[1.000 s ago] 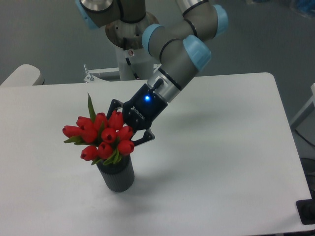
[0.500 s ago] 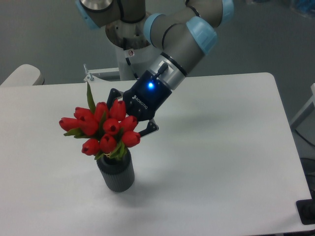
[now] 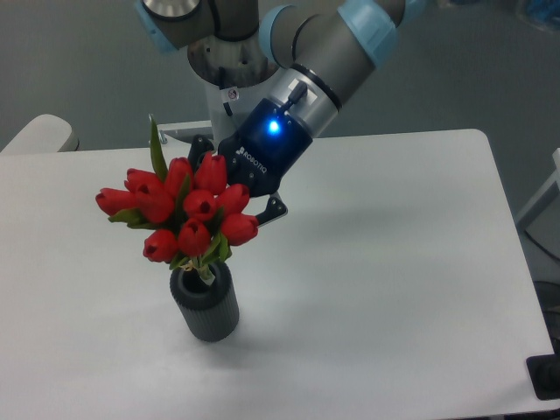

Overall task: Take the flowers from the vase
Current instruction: 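Lift the tulip bouquet up out of the grey vase, then carry the held tulips away from the vase and hold them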

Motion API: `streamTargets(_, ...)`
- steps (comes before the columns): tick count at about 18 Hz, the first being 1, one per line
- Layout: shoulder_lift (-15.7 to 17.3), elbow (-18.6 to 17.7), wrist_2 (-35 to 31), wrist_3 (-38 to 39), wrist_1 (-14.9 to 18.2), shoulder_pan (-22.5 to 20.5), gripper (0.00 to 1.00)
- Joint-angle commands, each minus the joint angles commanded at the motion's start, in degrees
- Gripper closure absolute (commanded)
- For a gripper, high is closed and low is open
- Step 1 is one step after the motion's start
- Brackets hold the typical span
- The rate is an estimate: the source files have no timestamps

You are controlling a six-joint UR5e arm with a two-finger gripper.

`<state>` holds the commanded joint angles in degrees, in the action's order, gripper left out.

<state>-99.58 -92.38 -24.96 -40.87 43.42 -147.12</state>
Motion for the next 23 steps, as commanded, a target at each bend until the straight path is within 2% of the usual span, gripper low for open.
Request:
streamTargets(5, -1.49, 2.11, 0.7, 0.09, 0.0, -2.72, 0.59)
streamTargets(9, -5.61, 5.62, 0.62, -0.52, 0.0, -5.1, 0.59)
streamTargets(12, -9.66, 9.75, 0.35, -1.13, 0.0, -7.12, 0.59)
streamTargets(15, -12.82, 12.57, 0.18, -5.16, 0.09, -8.88, 0.59)
streamTargets(19, -14.77, 13.63, -0.78, -9.65, 0.09, -9.94, 0.59)
streamTargets(23, -15.82, 13.54, -5.26, -15.28, 0.0, -10.29, 0.59)
